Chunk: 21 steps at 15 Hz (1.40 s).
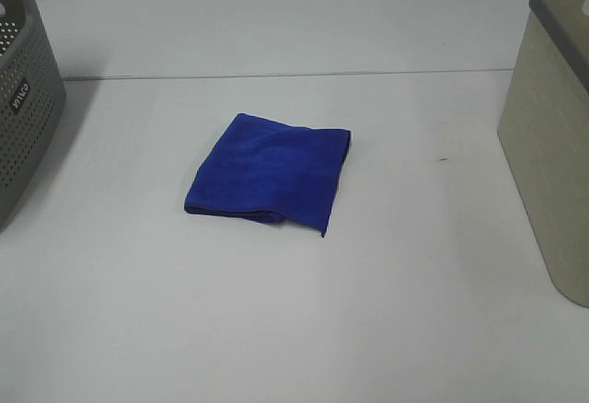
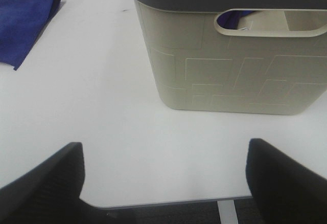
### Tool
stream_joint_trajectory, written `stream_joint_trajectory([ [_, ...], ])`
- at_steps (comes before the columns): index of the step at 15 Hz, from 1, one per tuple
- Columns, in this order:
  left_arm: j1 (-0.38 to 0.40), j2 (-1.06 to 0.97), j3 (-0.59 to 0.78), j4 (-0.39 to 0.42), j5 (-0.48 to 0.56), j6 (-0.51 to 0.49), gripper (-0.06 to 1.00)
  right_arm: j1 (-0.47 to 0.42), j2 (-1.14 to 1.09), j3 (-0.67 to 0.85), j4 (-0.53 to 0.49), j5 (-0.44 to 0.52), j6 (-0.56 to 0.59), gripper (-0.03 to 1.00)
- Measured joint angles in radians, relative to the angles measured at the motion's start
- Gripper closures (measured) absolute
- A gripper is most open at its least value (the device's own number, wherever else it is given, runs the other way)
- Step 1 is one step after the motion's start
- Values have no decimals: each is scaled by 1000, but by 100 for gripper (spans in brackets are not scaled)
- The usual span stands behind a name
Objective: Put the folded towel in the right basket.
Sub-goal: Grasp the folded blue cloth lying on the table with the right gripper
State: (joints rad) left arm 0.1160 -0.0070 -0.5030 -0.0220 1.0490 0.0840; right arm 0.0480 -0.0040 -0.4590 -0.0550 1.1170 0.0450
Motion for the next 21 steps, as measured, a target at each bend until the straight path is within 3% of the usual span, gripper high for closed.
stream_joint_trajectory([
  [21, 0, 0, 0, 0, 0, 0, -5, 0, 0, 0, 0, 0, 0, 17],
])
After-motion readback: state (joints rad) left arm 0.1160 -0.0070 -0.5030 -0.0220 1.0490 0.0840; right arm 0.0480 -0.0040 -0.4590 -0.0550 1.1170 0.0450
